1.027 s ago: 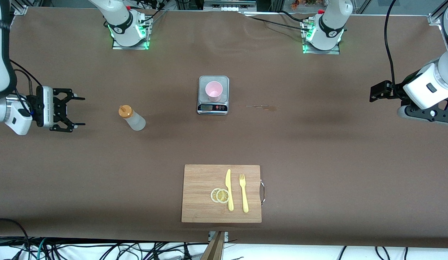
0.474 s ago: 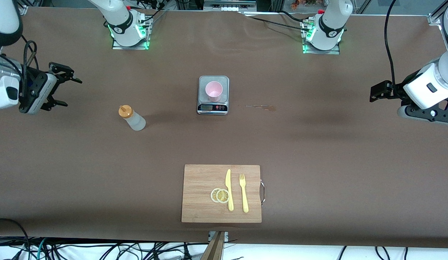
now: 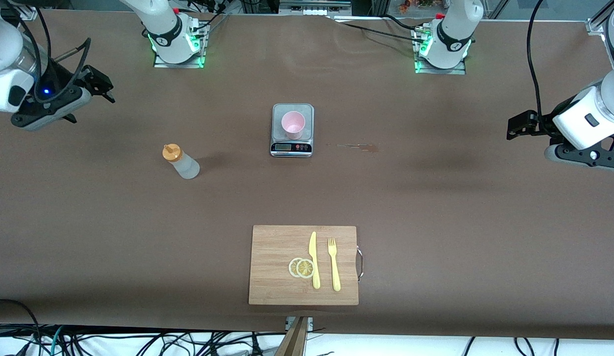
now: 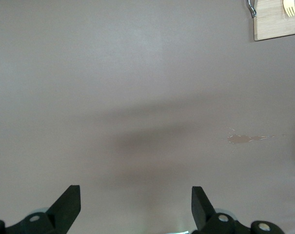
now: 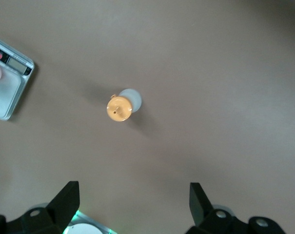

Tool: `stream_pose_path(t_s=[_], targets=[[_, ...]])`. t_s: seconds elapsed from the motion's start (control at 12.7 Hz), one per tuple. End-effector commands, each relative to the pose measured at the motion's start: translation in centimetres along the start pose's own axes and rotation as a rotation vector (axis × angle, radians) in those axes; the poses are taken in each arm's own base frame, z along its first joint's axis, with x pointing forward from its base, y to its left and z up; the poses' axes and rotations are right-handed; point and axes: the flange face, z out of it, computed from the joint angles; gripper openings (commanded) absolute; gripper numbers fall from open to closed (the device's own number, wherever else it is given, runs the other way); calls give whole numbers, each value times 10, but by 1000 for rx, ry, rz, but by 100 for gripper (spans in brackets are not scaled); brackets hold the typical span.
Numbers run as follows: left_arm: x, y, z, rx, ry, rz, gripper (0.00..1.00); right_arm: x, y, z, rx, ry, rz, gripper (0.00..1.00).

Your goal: Add sauce to pink cup with both arms

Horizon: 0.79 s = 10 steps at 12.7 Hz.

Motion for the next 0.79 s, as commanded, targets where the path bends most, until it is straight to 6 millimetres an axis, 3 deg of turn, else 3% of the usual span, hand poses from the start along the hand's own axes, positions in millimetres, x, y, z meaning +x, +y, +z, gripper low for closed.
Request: stream_pose_path(t_s=[0.0,0.24,0.71], targets=[[3,-1,-5,11,0,11,100,-6,10,-12,-1,38,95,100],[3,-1,-5,9,0,12,100,-10,-2,-16,9,-5,321,100],[3,-1,-5,9,0,12,100,-11,-4,-19,4,1,324,100]])
